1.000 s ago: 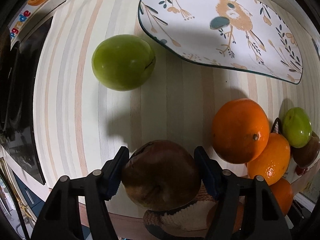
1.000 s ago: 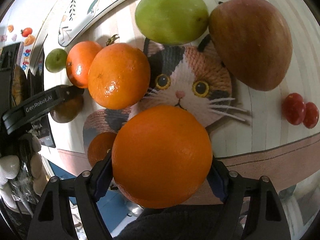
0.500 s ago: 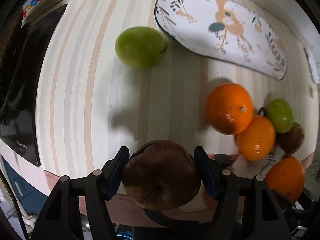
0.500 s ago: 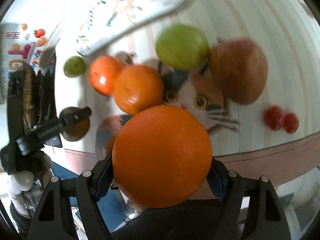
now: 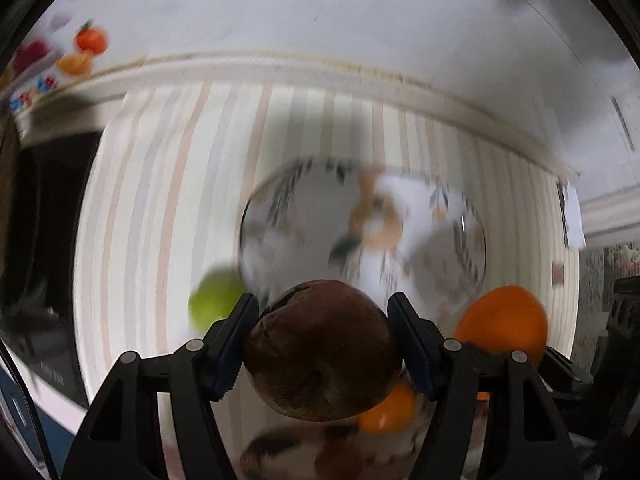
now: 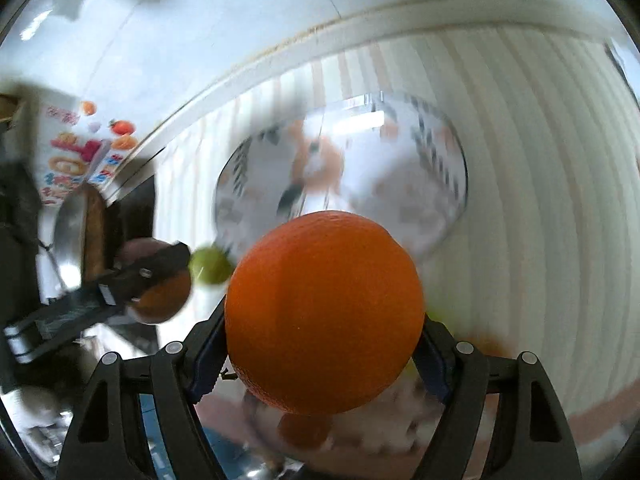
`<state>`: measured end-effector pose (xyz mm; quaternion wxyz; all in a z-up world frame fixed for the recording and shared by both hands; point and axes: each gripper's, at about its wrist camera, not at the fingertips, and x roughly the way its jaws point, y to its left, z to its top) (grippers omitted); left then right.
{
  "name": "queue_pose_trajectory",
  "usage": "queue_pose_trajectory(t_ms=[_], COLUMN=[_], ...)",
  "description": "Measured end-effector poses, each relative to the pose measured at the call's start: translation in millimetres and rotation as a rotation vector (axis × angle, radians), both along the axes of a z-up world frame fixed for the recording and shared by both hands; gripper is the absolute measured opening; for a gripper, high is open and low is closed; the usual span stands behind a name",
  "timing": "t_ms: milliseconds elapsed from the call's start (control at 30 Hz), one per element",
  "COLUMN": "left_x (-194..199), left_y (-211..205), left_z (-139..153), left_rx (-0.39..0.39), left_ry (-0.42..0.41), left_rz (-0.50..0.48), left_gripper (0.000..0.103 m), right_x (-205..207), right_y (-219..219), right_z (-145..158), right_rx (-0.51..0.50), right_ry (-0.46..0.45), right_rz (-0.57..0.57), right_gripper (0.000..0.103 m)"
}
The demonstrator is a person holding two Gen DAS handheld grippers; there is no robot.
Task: Organize fruits
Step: 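Carry the pear and orange onto the floral plate and release both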
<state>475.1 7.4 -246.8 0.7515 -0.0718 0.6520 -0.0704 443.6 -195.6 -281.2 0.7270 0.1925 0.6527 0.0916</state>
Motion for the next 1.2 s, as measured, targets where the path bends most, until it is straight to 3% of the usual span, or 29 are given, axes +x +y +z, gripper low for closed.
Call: queue_pose_trajectory(t_ms=[233,600,933,1033,1100,1167,1200], left_x=[81,96,98,99,103,101,100], left_y=[-9,-9,-18,-25,-37,-39,-37], left_z=[-64,-107,-114,-114,-107,-95,-90], left_rx=[0.005,-0.028,0.045,0.035,0.034,0.036,0.031], left_ry=[0.112,0.244,0.247,0.251,0.233,0.208,0.198], left_rz=[0.028,0.053,0.064,0.086,0.086,0.072,0.066], left_gripper=[0.065,0.065,0.066,0.066,0.07,0.084,0.085], right_x=[87,124,127,130,131,131,130], right_y=[9,22,24,26,27,27,26], right_z=[-44,-77,-87,-85,-80,-76,-74], right_rx=[-0.129,-0.171,-0.175,-0.178,-0.186,-0.196,-0.199], right_ry=[0.005,0.066,0.103,0.113,0.106,0.106,0.107], right_rz=[0.091,0.191,0.197,0.196,0.193,0.19,0.187], right_gripper=[0.081,0.082,0.083,0.092,0.095,0.095,0.095])
